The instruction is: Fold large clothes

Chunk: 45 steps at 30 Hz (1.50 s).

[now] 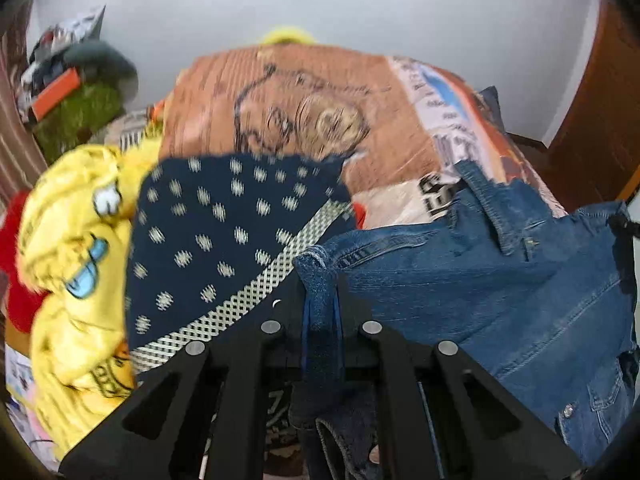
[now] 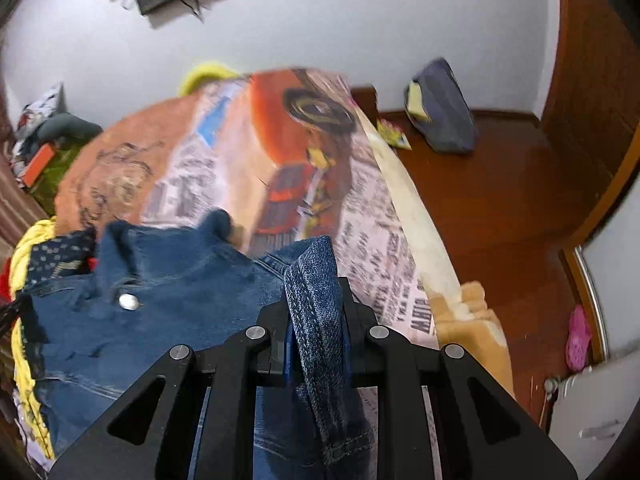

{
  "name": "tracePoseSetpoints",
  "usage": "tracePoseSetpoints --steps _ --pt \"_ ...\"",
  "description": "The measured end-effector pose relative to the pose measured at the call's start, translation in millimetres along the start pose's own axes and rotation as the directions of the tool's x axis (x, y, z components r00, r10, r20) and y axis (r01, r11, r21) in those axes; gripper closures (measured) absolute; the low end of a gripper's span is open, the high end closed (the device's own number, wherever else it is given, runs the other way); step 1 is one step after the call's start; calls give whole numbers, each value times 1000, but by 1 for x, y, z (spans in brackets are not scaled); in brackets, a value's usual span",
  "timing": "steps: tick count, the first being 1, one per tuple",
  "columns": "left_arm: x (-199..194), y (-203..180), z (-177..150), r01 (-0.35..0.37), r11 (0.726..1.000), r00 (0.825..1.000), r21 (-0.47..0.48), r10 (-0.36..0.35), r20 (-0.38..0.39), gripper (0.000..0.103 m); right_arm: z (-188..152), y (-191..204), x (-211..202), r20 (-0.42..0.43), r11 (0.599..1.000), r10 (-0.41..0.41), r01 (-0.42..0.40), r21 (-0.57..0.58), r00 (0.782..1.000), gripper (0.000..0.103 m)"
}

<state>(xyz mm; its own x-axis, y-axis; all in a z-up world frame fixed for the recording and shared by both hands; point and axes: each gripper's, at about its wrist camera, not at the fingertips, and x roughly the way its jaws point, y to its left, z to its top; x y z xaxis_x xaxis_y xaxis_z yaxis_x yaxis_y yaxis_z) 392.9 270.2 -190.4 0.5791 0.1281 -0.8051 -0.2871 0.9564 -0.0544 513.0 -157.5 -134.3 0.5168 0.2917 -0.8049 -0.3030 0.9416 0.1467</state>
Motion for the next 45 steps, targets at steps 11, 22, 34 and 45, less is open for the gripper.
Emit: tracePoseSetpoints --steps 11,22,34,45 --pt "25 6 -9 -29 999 999 -40 28 -36 83 -18 -4 22 -46 997 -59 57 -45 997 83" --pt "-32 -5 -20 -32 999 999 -6 32 -30 59 -29 24 -53 -25 990 -51 47 -133 998 61" --pt "-151 -27 -66 4 995 997 102 -12 82 18 -83 60 -162 101 976 -20 41 -214 995 30" --pt "-151 -15 -147 71 995 996 65 -67 -59 18 -160 50 -180 62 974 -58 71 -217 996 30"
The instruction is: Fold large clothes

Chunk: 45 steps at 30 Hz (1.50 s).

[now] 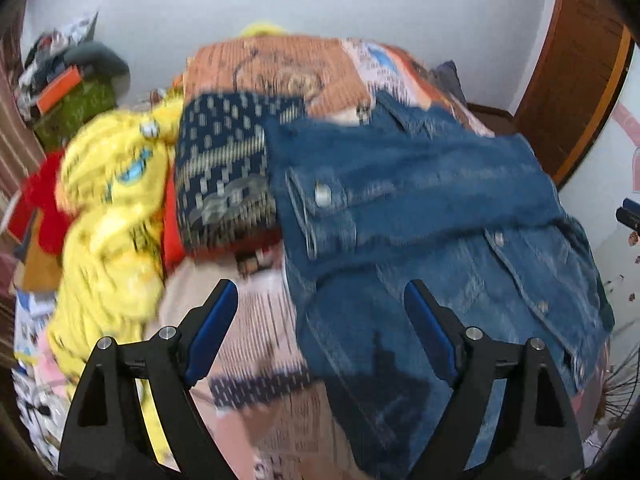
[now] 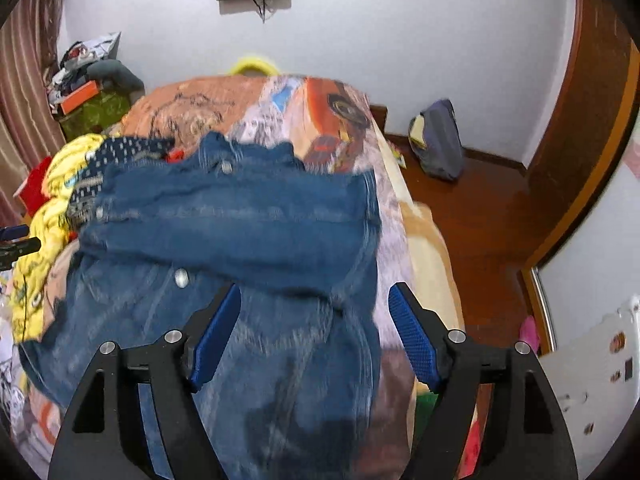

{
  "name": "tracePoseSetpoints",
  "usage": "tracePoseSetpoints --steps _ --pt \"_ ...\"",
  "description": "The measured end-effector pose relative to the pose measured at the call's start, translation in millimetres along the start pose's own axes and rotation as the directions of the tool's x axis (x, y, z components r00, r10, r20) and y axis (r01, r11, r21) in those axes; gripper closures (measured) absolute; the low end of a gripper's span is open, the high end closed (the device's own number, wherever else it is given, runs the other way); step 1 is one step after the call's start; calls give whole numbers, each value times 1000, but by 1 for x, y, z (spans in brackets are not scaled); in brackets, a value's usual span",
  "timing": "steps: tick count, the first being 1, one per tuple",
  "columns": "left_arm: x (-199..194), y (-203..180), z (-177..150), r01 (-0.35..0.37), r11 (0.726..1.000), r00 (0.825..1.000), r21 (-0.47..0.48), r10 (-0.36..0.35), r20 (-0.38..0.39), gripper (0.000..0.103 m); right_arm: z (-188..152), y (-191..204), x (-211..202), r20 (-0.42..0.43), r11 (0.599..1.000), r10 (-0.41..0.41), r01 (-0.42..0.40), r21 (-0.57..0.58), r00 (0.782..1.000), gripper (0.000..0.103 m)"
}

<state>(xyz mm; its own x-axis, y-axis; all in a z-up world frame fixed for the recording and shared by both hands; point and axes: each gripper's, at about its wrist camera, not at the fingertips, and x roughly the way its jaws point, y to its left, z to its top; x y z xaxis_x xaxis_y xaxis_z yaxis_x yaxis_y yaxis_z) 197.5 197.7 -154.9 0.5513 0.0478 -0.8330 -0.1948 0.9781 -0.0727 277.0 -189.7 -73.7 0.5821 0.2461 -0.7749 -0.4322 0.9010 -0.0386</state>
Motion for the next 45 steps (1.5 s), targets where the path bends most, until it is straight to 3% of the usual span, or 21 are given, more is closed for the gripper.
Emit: tracePoseSetpoints --steps 4,8,11,13,17,19,21,23,26,27,28,30,33,35,37,41,45 --pt "17 7 -29 39 998 996 -52 -43 -80 18 -32 -12 8 -72 999 -10 13 30 997 30" --pt "35 13 -58 101 984 977 -143 -126 -170 18 -60 -30 17 -155 997 3 9 76 988 30" --pt "42 13 -72 104 977 972 -184 -139 -189 18 -75 -40 20 -191 994 13 9 112 982 30" --pt "46 12 -78 87 976 972 -198 -127 -196 18 -86 -46 23 -206 990 37 -7 143 978 30" --pt "56 8 -89 144 955 952 -258 -205 -227 18 -98 -58 33 -224 974 101 -50 223 969 30" --pt "56 8 -91 165 945 946 -281 -232 -225 18 -104 -60 40 -231 953 188 -121 277 955 30" --pt "57 9 -92 188 932 937 -311 -265 -228 18 -105 -59 44 -216 927 270 -193 320 938 35" --pt "60 11 -96 222 905 920 -362 -317 -229 18 -104 -55 49 -211 922 292 -216 323 933 40" --pt "60 11 -101 270 875 898 -402 -380 -223 18 -101 -49 55 -191 908 324 -248 338 927 59" --pt "57 9 -101 275 875 898 -399 -382 -219 18 -99 -48 57 -189 902 331 -251 353 925 65" --pt "54 5 -101 284 878 899 -385 -384 -213 22 -97 -47 58 -189 904 323 -243 353 927 68" --pt "48 -4 -98 304 887 898 -346 -389 -208 29 -94 -43 57 -190 915 299 -224 336 935 82" --pt "35 -21 -91 323 911 907 -255 -375 -192 63 -86 -36 47 -159 929 285 -231 290 945 88" --pt "24 -31 -83 286 942 933 -176 -316 -174 89 -78 -31 36 -126 940 272 -236 246 954 89" --pt "12 -33 -72 279 950 946 -139 -297 -132 93 -67 -26 25 -89 952 251 -229 201 964 90" --pt "-13 -24 -45 300 942 952 -148 -306 -20 96 -43 -24 13 -24 954 256 -248 167 966 91" --pt "-37 -9 -9 329 933 944 -143 -318 92 97 -14 -35 6 39 950 264 -266 164 964 91"
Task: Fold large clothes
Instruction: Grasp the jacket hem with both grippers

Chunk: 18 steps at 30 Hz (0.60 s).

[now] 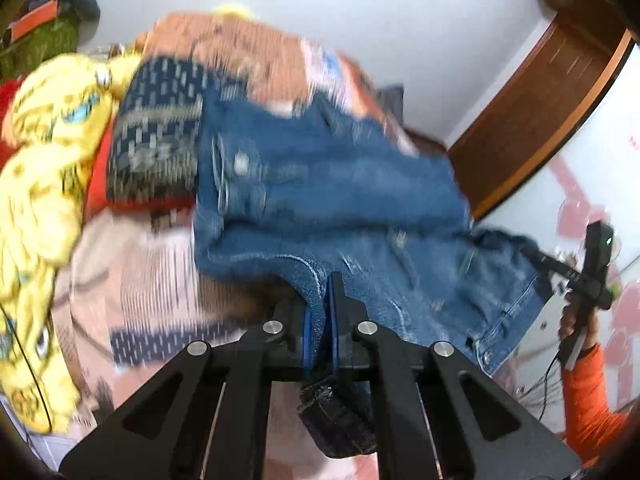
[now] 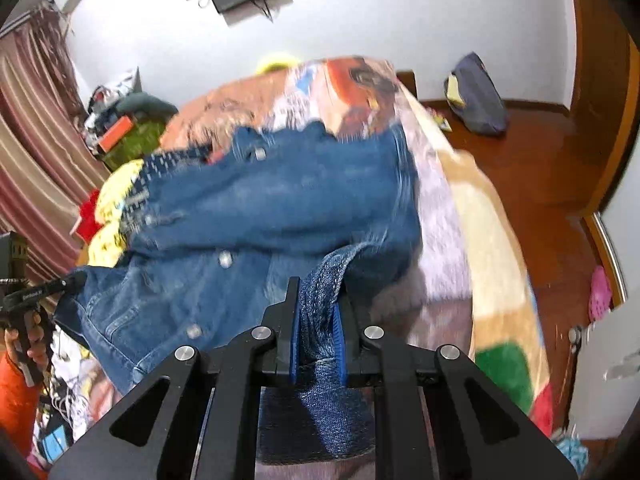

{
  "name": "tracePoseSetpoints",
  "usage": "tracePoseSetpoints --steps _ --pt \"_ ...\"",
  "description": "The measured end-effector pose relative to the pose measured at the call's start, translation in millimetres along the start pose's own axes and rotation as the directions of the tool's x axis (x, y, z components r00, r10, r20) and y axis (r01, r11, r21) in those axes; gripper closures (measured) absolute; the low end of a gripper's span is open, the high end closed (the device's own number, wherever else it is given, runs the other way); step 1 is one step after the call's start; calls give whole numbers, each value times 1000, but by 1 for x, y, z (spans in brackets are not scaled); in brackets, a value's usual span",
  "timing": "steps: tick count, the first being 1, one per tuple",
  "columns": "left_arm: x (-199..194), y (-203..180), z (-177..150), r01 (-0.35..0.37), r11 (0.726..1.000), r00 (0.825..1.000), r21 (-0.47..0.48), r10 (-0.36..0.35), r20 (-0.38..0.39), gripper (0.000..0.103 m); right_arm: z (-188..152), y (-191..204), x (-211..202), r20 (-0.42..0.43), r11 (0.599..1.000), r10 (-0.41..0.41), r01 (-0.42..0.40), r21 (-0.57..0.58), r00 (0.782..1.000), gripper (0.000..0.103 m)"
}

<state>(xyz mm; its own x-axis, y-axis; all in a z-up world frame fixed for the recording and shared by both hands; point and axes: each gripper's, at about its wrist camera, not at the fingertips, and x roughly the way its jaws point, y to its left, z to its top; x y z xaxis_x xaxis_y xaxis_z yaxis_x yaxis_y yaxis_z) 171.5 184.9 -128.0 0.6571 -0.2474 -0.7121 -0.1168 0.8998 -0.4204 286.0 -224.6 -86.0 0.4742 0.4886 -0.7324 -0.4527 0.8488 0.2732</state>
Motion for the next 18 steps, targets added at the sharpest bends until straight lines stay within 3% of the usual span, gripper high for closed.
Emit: tracePoseSetpoints --steps 6,10,13,18 --pt "2 -4 68 -50 999 991 22 47 125 97 57 0 5 106 1000 -29 30 -6 994 91" --pt "22 17 104 -71 996 986 -49 77 148 97 91 -9 28 129 999 -52 50 23 990 91" --pt "48 35 120 -107 989 984 -97 119 132 97 111 -19 57 118 995 -85 79 57 989 92" --pt "116 79 130 -156 968 986 -197 163 22 96 121 -37 121 28 990 -108 105 99 994 91"
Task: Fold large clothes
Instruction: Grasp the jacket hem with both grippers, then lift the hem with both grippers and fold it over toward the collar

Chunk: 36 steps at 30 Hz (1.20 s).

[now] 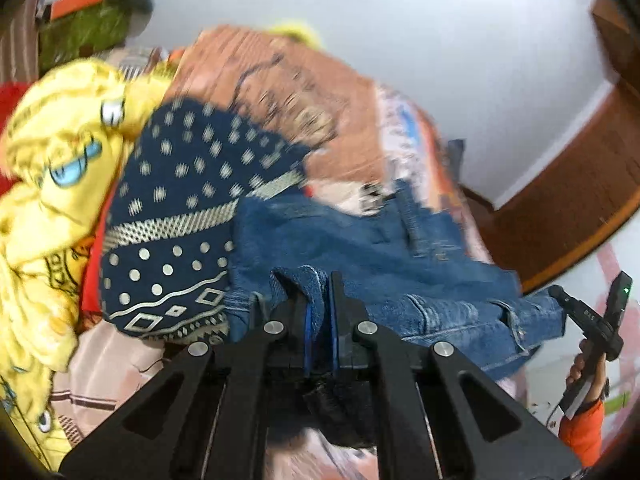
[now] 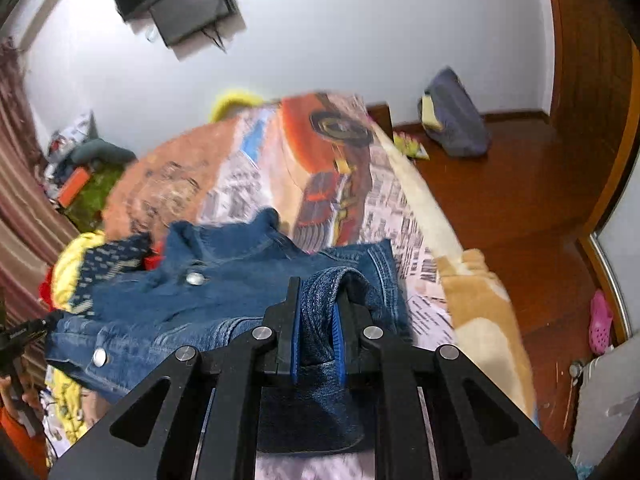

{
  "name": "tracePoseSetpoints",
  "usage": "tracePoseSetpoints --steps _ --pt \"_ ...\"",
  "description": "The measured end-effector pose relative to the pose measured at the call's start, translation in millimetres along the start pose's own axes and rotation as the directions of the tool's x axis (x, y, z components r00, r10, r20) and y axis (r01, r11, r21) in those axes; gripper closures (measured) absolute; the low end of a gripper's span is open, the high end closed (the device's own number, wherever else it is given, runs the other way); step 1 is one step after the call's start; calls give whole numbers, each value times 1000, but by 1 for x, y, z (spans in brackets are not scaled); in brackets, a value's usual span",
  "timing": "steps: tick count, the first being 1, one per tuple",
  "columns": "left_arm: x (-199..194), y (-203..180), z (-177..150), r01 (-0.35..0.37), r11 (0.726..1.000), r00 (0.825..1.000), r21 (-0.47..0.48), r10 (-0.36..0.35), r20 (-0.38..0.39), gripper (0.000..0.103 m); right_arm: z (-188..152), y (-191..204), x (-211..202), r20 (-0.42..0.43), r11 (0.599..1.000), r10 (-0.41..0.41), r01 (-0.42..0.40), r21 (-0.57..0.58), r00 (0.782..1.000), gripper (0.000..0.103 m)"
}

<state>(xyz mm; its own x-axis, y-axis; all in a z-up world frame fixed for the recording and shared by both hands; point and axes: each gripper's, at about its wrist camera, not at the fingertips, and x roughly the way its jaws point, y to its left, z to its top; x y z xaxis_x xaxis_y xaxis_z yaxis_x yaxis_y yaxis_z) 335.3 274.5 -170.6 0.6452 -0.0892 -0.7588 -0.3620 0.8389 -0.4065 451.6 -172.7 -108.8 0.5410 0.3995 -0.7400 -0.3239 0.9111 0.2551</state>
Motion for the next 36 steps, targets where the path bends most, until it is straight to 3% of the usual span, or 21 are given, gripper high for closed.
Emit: tracePoseSetpoints --steps 5,9,12,13,14,16,18,22,26,32,36 --pt "46 14 -12 -56 998 997 24 57 -57 92 -6 -9 45 -66 998 -58 58 -12 996 91" --pt "48 4 -20 -91 986 995 137 97 -35 92 -13 -8 62 -80 992 -100 94 -83 992 89" --pt "40 -15 -25 -149 952 985 266 166 -43 88 -14 -2 54 -78 984 -129 117 -134 989 86" --pt "37 -20 -26 -183 937 979 296 203 -37 74 -13 1 49 -86 979 -146 131 -155 986 84" --pt "32 -25 -27 -227 919 970 321 245 -14 54 -12 3 47 -93 975 -161 144 -169 982 78" --pt "13 -35 -29 -282 892 959 353 275 70 33 -11 10 32 -91 958 -219 197 -209 971 62" --pt "-7 -43 -32 -288 883 958 371 263 118 24 -13 18 11 -40 942 -244 227 -247 969 52" --pt "-33 -62 -45 -253 878 966 406 210 150 15 -24 32 -27 0 942 -193 186 -278 981 40" --pt "-34 -88 -68 -231 842 972 487 185 143 8 -44 47 -44 -20 945 -117 105 -311 993 38" --pt "4 -102 -103 -251 798 966 548 243 88 7 -84 61 -27 -116 946 -71 30 -324 991 36" --pt "30 -100 -111 -326 753 940 571 320 114 5 -95 66 -1 -170 950 -72 16 -312 983 36"
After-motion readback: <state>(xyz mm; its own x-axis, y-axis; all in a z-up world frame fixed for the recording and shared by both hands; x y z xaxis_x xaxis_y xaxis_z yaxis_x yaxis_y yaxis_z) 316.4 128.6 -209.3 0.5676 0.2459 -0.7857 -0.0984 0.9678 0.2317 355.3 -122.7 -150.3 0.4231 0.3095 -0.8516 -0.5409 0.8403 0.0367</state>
